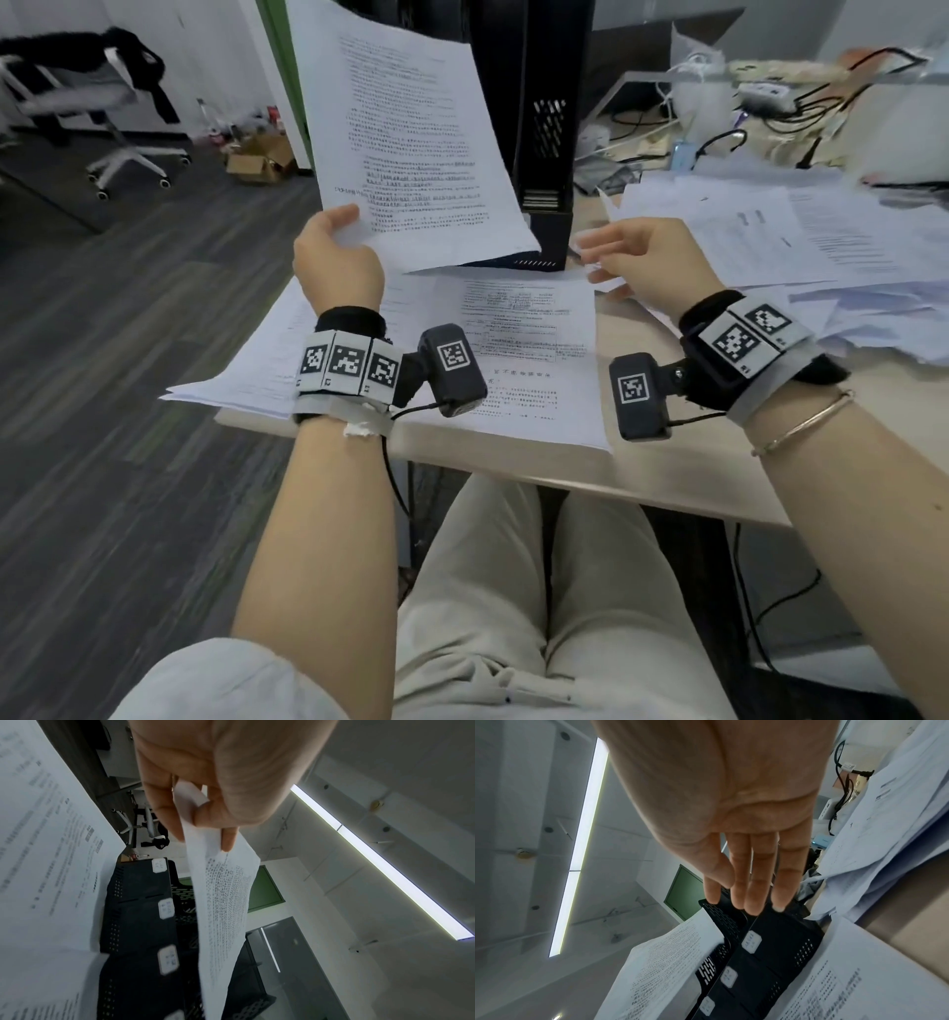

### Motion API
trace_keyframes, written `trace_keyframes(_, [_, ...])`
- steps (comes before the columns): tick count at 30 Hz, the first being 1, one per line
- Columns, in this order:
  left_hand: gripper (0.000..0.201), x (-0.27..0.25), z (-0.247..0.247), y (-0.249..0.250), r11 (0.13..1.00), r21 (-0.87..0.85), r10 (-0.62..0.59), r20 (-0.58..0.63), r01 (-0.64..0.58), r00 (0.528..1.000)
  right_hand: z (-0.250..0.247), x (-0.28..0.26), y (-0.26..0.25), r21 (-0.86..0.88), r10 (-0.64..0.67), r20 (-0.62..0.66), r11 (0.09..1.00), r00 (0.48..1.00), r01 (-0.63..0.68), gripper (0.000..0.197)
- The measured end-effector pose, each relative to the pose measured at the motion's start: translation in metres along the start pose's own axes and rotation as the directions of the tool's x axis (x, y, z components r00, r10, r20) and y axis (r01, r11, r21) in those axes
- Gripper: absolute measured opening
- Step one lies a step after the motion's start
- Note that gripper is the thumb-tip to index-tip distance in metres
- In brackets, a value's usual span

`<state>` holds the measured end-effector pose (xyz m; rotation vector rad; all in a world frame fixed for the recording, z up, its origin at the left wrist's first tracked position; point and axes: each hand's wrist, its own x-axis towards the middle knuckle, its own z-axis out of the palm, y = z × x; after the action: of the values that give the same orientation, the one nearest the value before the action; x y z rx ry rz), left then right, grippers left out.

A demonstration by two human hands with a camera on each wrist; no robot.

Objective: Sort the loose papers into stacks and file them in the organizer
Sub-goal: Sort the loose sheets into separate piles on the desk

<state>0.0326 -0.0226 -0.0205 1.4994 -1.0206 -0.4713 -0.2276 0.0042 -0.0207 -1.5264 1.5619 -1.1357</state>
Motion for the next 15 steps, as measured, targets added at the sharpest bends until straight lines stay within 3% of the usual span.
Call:
trace_keyframes(4, [0.056, -0.014, 0.020, 0.009, 0.996, -0.088, 0.022, 0.059, -0.017, 0.998, -0.010, -0.007, 0.003, 0.103, 0.033, -0.039, 0.994, 0.999, -0.029, 0.035])
trace_keyframes(9, [0.055, -0.044, 0.056, 0.024, 0.994, -0.093, 0.079, 0.168, -0.064, 0.983, -0.033, -0.021, 0.009, 0.115, 0.026, -0.077, 0.993, 0.997, -0.017, 0.058])
trace_keyframes(15, [0.061, -0.093, 0.101, 0.049, 0.977, -0.163, 0.188, 0.350, -0.138, 0.917, -0.072, -0.040, 0.024, 0.057, 0.010, -0.069, 0.998, 0.998, -0.006, 0.060])
